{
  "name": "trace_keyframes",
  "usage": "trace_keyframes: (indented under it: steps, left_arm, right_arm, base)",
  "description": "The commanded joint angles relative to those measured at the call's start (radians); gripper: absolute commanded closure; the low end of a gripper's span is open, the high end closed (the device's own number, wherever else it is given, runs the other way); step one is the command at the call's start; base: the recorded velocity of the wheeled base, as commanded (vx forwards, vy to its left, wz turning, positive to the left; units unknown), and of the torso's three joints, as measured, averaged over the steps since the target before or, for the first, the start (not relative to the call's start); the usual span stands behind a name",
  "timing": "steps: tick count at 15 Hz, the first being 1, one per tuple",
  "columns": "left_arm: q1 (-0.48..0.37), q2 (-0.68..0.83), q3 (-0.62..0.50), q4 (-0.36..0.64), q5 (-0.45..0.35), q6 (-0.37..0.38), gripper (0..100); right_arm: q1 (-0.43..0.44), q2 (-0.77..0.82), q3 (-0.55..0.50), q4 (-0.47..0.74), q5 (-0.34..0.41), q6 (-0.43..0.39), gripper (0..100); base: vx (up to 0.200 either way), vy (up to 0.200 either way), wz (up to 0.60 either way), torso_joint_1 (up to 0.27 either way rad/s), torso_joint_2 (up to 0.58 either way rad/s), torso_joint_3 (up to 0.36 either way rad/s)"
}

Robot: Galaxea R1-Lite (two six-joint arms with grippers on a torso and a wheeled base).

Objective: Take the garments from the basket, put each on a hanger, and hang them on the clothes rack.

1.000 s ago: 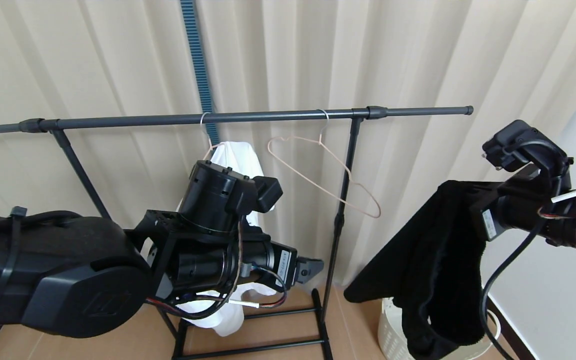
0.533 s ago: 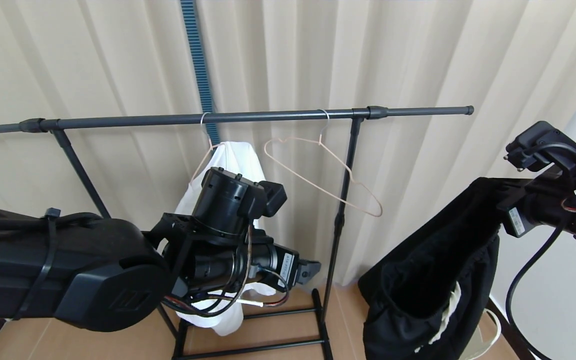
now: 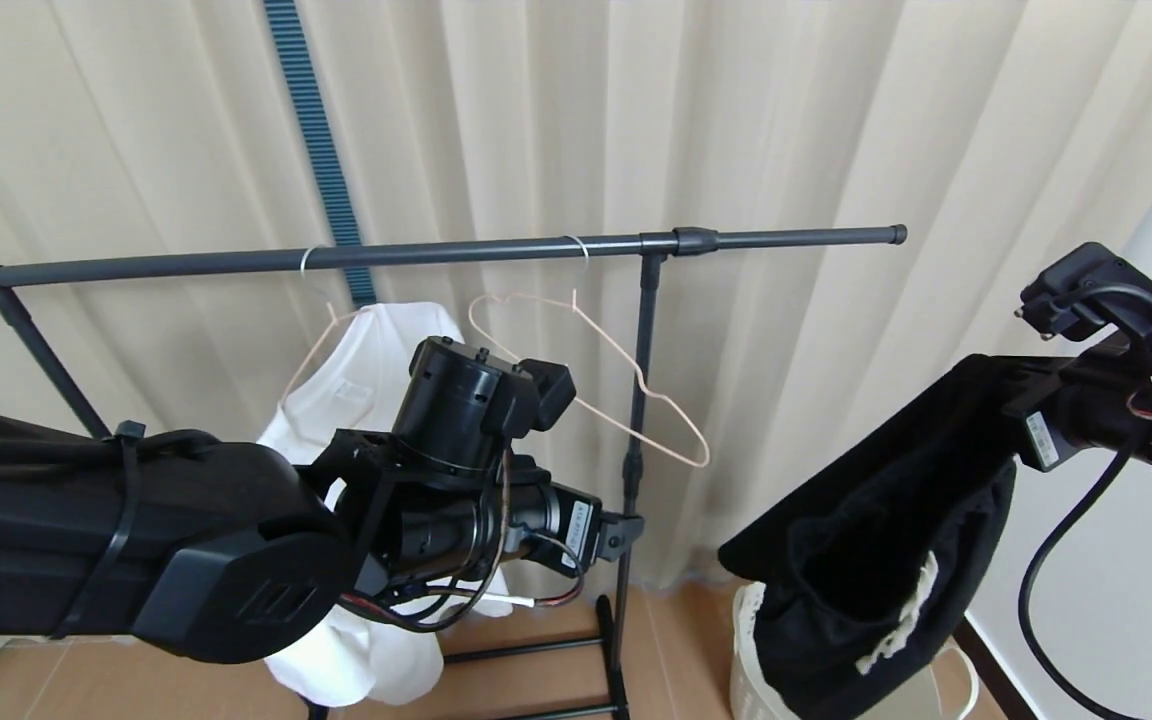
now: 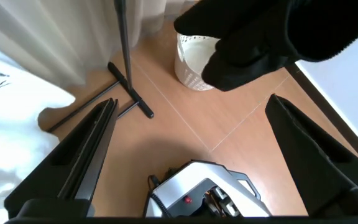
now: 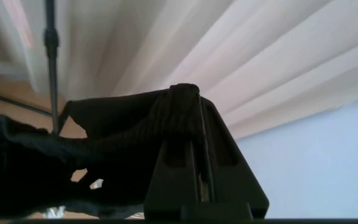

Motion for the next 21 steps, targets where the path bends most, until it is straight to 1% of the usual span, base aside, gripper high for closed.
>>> trace_keyframes:
  steps: [1,2,4,5,8,9,12,14,16,17,18,21]
  left_arm:
    - [0.0,0.012,-0.002,0.002,0.001,-0.004,0]
    - [0.0,0.015,-0.002,-0.008,0.003,-0.004,0]
    - [0.007,0.045,-0.002,-0.092,0.029,-0.001,0]
    - [0.007,0.06,-0.007,-0.115,0.038,0.004,0]
    - [0.01,0.118,-0.094,-0.12,0.093,-0.002,0]
    - [0.01,0.143,-0.142,-0.12,0.116,-0.021,0]
    - [0.01,0.212,-0.268,-0.118,0.125,-0.067,0]
    - [0.009,0.256,-0.329,-0.113,0.131,-0.074,0]
    - [0.009,0.299,-0.384,-0.11,0.155,-0.074,0]
    - [0.009,0.318,-0.407,-0.106,0.173,-0.074,0]
    - [0.01,0.364,-0.465,-0.09,0.22,-0.073,0]
    - [0.013,0.427,-0.533,-0.086,0.282,-0.071,0]
  right_arm:
    - [0.0,0.004,0.0,-0.002,0.001,0.0,100]
    - [0.0,0.004,0.0,-0.002,0.001,0.0,100]
    - [0.0,0.007,0.0,-0.002,0.001,-0.002,100]
    - [0.0,0.007,0.001,-0.002,0.001,-0.009,100]
    - [0.002,0.019,0.003,-0.01,0.001,-0.02,100]
    - [0.002,0.02,0.001,-0.011,0.001,-0.02,100]
    - [0.002,0.031,0.0,-0.013,0.001,-0.02,100]
    - [0.002,0.033,-0.002,-0.013,0.001,-0.02,100]
    - [0.003,0.031,-0.002,-0.013,0.001,-0.02,100]
    - [0.003,0.031,-0.002,-0.014,0.001,-0.02,100]
    - [0.005,0.03,-0.002,-0.014,0.001,-0.02,100]
    - [0.008,0.028,0.0,-0.014,0.001,-0.02,100]
  base:
    - [0.2,0.0,0.0,0.027,0.0,-0.007]
    - [0.2,0.0,0.0,0.002,0.0,0.002]
    - [0.0,0.0,0.0,0.0,0.0,0.0]
    - [0.0,0.0,0.0,0.0,0.0,0.0]
    - [0.0,0.0,0.0,0.0,0.0,0.0]
    - [0.0,0.0,0.0,0.0,0.0,0.0]
    - [0.0,0.0,0.0,0.0,0.0,0.0]
    - [0.0,0.0,0.0,0.0,0.0,0.0]
    - [0.0,0.0,0.0,0.0,0.0,0.0]
    - [0.0,0.0,0.0,0.0,0.0,0.0]
    - [0.0,0.0,0.0,0.0,0.0,0.0]
    - [0.0,0.0,0.0,0.0,0.0,0.0]
